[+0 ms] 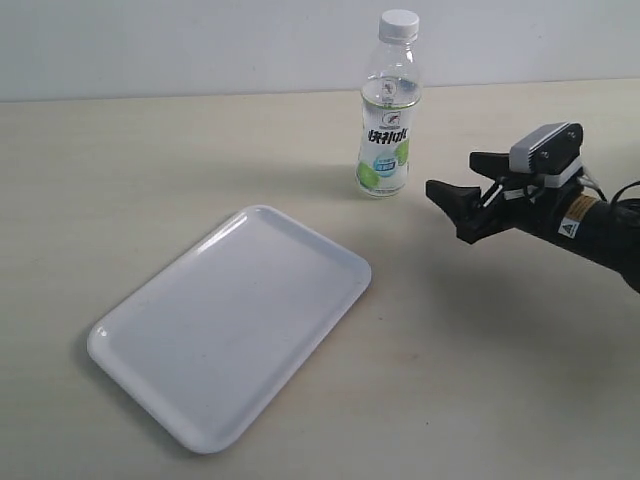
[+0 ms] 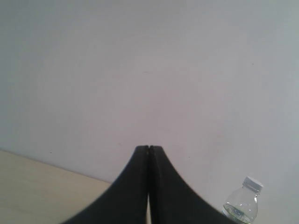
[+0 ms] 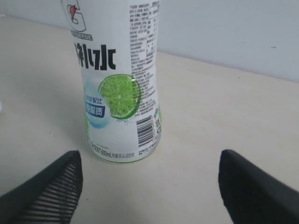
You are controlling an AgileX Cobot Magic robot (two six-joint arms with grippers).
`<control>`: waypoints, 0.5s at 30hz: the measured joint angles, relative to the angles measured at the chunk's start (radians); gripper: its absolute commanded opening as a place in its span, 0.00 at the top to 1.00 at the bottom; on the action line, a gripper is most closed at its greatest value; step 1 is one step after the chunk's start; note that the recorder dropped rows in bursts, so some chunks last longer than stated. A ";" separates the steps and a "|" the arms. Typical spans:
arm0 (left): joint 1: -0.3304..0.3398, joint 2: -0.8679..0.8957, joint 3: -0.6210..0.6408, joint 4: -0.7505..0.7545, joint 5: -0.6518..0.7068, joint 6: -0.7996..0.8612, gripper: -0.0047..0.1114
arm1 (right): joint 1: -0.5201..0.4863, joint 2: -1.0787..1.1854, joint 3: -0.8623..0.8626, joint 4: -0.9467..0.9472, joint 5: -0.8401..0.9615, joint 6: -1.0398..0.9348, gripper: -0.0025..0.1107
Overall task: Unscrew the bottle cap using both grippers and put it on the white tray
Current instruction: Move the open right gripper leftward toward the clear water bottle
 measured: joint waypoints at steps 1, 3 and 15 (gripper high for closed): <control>0.000 0.000 0.000 0.000 0.000 0.000 0.96 | 0.000 0.004 -0.009 -0.011 0.000 0.002 0.27; 0.000 0.000 0.000 0.000 0.000 -0.002 0.96 | 0.002 0.013 -0.030 -0.028 0.000 0.004 0.25; 0.000 0.000 0.000 0.000 0.000 -0.002 0.96 | 0.176 0.020 -0.134 0.121 0.024 0.018 0.22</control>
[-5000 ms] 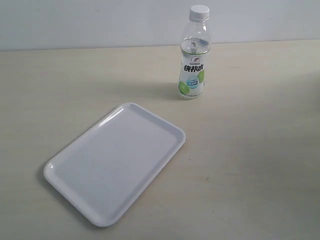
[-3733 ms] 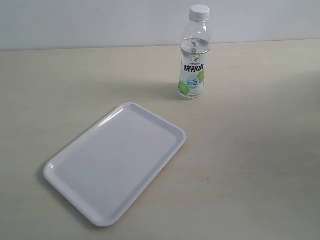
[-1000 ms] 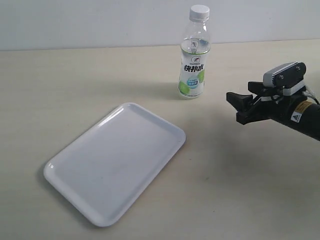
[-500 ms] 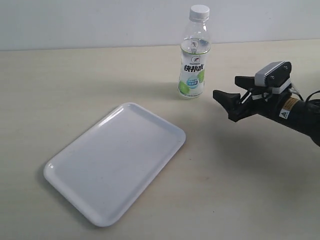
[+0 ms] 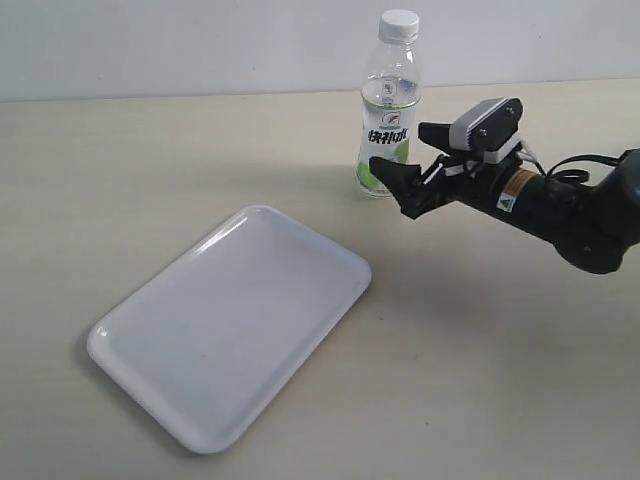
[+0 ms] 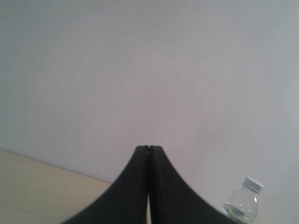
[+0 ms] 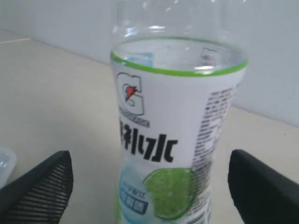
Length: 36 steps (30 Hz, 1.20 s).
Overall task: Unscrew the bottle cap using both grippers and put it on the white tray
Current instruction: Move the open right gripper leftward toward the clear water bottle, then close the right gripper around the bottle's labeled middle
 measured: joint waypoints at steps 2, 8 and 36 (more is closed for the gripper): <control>0.000 0.000 0.000 0.000 0.000 0.000 0.96 | 0.016 0.000 -0.018 0.063 0.028 0.000 0.22; 0.000 0.000 0.000 0.000 0.000 0.000 0.96 | 0.035 0.000 -0.022 0.086 0.038 0.000 0.22; 0.000 0.000 0.000 -0.002 0.000 0.000 0.96 | 0.035 0.077 -0.104 0.060 0.056 0.065 0.22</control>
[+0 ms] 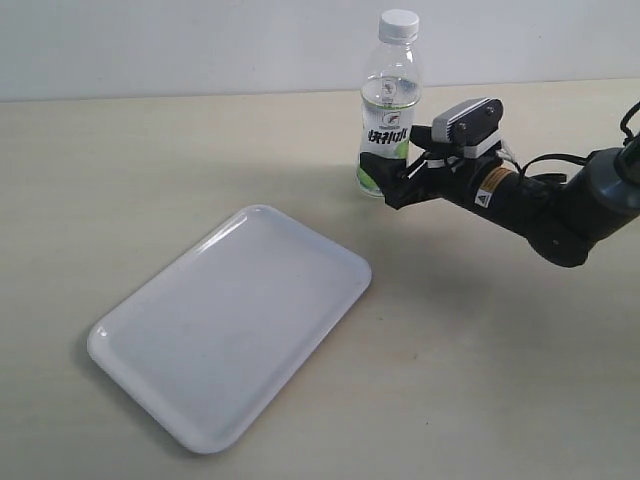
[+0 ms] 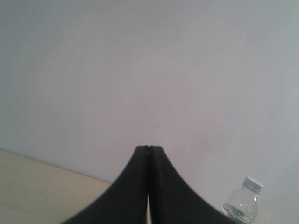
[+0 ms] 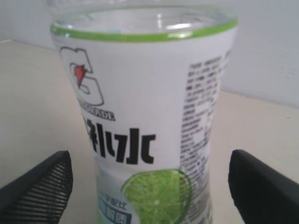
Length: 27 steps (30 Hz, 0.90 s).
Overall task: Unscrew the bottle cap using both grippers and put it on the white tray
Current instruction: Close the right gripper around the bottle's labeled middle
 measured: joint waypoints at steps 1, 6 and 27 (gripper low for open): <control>0.000 0.000 0.000 0.000 0.000 0.000 0.96 | 0.000 0.000 0.000 -0.002 -0.003 0.002 0.22; 0.000 0.000 0.000 0.000 0.000 0.000 0.96 | 0.000 0.000 0.000 -0.007 -0.005 0.043 0.22; 0.000 0.000 0.000 0.000 0.000 -0.003 0.96 | 0.000 0.007 -0.043 -0.011 -0.012 0.015 0.22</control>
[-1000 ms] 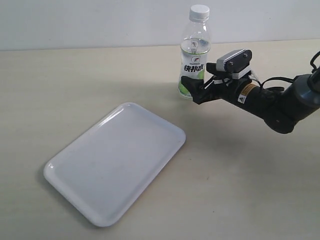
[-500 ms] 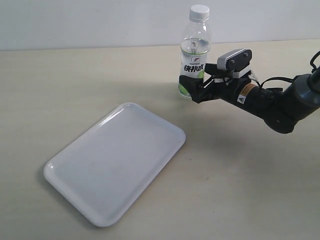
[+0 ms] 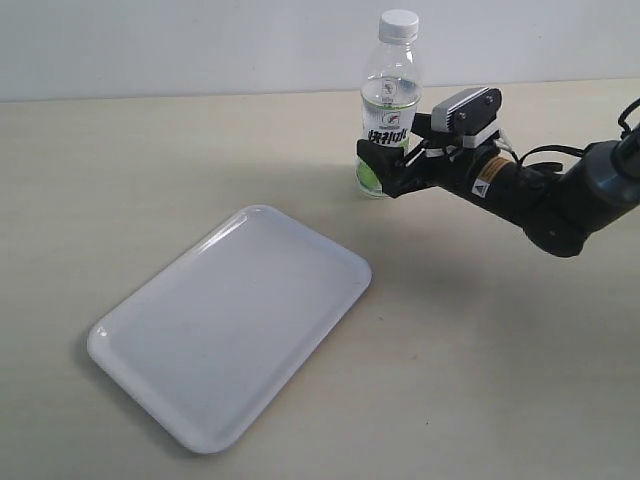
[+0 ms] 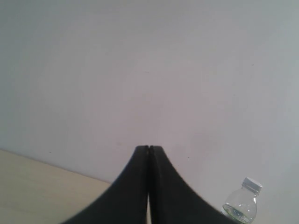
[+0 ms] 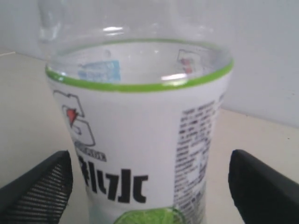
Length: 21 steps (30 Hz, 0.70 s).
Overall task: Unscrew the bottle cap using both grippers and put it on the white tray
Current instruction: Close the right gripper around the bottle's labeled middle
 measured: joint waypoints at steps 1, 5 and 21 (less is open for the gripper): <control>0.000 0.000 0.000 0.000 0.000 0.000 0.96 | 0.000 0.005 -0.002 0.000 0.000 0.000 0.22; 0.000 0.000 0.000 0.000 0.000 0.000 0.96 | 0.000 0.033 -0.005 -0.014 0.000 -0.004 0.22; 0.000 0.000 0.000 0.000 0.000 -0.002 0.96 | 0.000 0.058 -0.025 -0.034 -0.005 -0.024 0.22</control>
